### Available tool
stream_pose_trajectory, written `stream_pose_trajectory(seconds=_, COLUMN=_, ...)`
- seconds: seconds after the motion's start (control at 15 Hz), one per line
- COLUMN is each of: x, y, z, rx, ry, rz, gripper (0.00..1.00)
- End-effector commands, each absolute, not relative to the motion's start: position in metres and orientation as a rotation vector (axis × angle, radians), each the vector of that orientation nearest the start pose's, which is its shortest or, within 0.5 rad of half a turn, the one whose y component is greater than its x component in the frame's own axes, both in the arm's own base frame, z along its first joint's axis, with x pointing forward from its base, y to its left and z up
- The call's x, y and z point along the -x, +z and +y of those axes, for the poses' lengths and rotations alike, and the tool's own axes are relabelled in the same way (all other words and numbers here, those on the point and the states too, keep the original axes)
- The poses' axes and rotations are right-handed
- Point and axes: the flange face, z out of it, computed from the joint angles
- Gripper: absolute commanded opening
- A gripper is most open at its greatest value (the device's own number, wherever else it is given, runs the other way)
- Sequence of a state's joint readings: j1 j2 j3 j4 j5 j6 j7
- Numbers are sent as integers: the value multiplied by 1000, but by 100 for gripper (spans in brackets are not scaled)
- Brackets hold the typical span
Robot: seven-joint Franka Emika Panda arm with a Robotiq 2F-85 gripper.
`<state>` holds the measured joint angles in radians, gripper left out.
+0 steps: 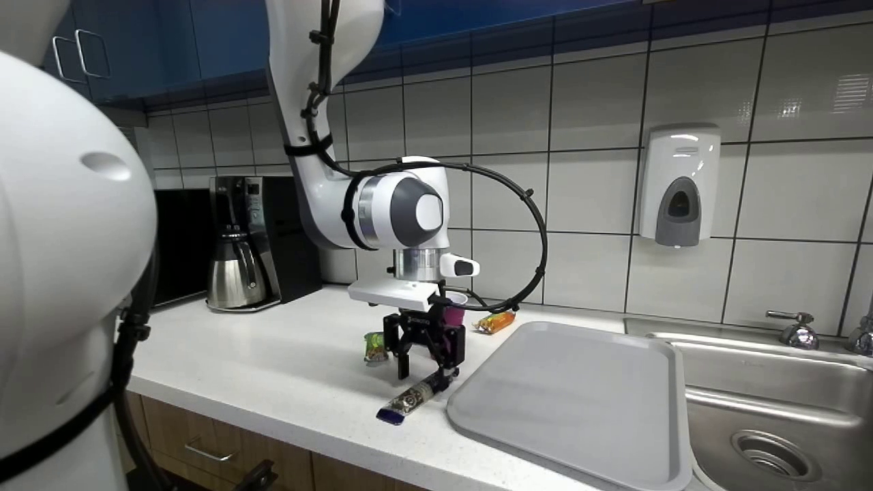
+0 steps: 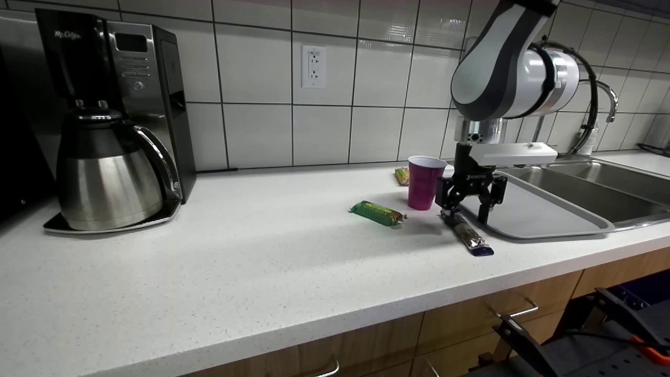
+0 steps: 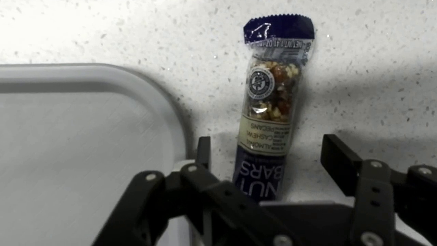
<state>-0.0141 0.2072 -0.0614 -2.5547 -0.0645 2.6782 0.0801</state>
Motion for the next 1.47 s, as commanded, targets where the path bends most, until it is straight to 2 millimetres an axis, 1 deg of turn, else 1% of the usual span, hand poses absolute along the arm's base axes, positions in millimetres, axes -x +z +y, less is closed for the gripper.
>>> stream_pose_trajectory(seconds=0.0, x=-441, y=196, z=-32, rx=3159, ry=85, rz=179, gripper=100)
stream_pose_trajectory(seconds=0.2, x=-439, y=203, z=-32, rx=3151, ry=63, rz=196, gripper=100)
stream_pose_trajectory(seconds=0.53, x=-434, y=222, z=-32, rx=3136, ry=17, rz=210, gripper=100)
stream_pose_trajectory(seconds=1.2, x=-408, y=261, z=-30, rx=3107, ry=-75, rz=199, gripper=100)
stream_pose_trajectory(seconds=1.4, x=-402, y=270, z=-31, rx=3098, ry=-101, rz=196, gripper=100)
